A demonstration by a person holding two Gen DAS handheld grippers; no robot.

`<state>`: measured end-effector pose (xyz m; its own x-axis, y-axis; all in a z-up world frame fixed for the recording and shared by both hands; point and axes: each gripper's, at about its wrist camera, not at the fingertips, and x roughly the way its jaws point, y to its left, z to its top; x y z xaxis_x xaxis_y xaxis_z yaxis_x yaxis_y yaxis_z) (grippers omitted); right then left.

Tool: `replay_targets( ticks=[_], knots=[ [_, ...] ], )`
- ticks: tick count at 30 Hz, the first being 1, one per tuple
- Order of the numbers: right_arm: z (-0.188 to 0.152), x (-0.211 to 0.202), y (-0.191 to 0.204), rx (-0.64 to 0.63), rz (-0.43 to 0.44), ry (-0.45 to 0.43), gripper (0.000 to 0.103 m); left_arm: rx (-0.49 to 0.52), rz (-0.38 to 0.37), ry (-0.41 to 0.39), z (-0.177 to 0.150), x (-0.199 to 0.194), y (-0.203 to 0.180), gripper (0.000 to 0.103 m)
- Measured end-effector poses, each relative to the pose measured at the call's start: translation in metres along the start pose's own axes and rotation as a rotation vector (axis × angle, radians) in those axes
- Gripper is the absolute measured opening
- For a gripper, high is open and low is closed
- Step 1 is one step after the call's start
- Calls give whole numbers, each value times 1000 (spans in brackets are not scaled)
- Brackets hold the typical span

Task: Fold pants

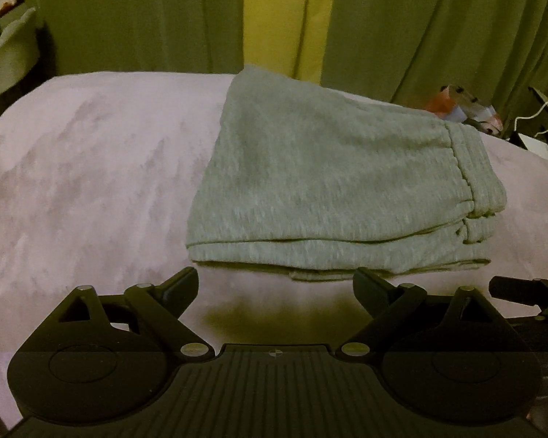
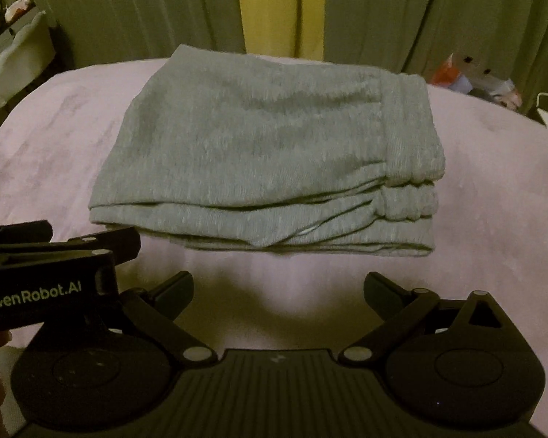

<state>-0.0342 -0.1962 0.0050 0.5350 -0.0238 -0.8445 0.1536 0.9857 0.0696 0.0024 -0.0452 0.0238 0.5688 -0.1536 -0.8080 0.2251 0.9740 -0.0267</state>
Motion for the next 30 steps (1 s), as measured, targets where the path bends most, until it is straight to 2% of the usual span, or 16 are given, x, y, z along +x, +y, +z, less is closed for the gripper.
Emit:
replay_targets(
  ticks=[4,10,14,19,25,30],
  knots=[
    [-1,3,0,11,-13,12,100,43,51,-5,-1,2,-8,96],
    [5,15,-9,72,-11,147,100,42,71,53,13,8,-7,96],
    [13,14,-13,94,-45,141,100,22,83,47,22,5,-6,96],
    [24,13,-8,69,-75,128,100,24,54,52,32,5,-1,96],
    [37,15,4,-7,-134,133,100,84,99,124,51,12,-4,96],
    [48,18,7,-10,-154,151,100,69,114,151,55,18,-3,96]
  ],
)
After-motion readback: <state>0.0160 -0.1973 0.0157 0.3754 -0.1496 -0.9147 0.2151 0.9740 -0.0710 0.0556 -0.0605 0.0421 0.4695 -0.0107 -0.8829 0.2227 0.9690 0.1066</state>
